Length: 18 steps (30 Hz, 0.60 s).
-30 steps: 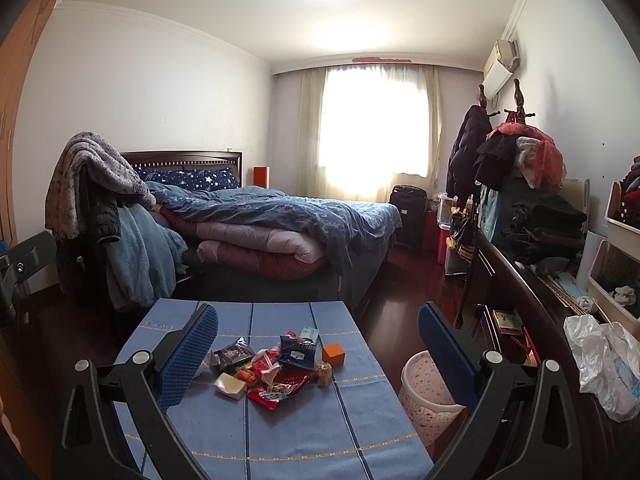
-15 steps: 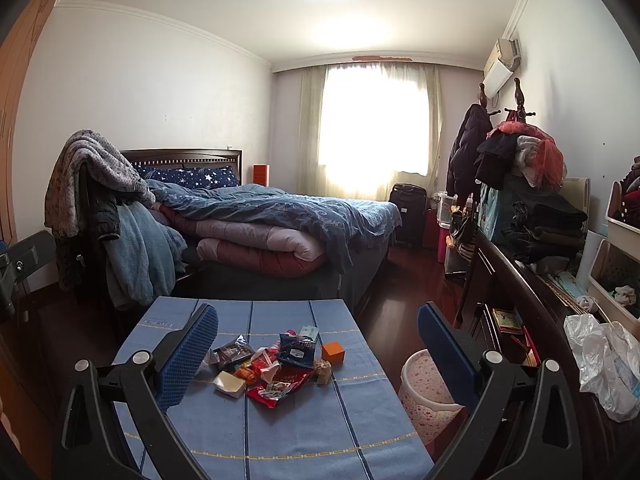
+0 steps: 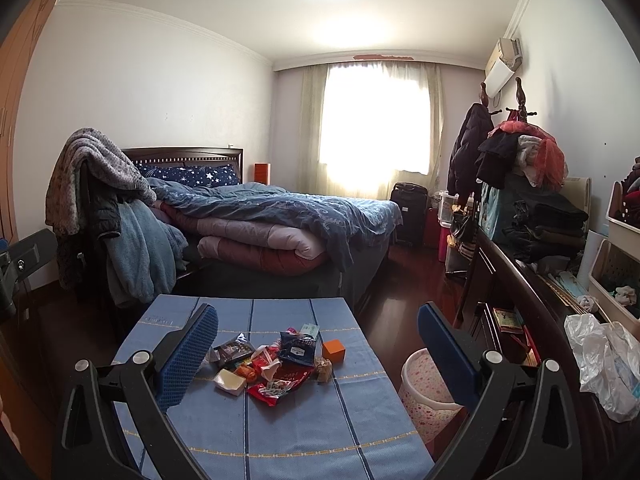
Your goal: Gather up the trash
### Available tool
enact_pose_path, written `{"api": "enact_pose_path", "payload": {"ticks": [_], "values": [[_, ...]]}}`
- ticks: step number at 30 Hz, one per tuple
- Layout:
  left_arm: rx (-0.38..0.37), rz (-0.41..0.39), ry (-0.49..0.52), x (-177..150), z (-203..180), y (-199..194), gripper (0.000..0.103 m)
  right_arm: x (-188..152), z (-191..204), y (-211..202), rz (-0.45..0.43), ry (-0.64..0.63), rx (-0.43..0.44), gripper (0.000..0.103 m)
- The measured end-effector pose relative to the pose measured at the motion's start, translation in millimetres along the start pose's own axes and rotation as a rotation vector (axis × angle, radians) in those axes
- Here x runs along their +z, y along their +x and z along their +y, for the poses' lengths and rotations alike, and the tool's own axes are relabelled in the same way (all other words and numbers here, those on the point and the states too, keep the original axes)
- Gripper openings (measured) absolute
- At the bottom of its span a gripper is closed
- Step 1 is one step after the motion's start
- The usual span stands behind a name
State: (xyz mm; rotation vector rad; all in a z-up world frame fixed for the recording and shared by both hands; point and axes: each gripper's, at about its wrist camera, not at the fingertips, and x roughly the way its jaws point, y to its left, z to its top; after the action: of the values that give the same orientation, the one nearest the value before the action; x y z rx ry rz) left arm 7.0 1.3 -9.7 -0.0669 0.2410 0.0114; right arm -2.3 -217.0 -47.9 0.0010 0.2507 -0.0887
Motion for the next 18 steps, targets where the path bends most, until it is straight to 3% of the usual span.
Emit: {"api": "enact_pose_path", "payload": {"ticks": [18], "values": [[0.0, 0.004, 0.001, -1.6, 0.1, 0.8, 0.1, -6.2, 0.7, 3.8, 0.009, -0.002, 0.002, 0.099]]}}
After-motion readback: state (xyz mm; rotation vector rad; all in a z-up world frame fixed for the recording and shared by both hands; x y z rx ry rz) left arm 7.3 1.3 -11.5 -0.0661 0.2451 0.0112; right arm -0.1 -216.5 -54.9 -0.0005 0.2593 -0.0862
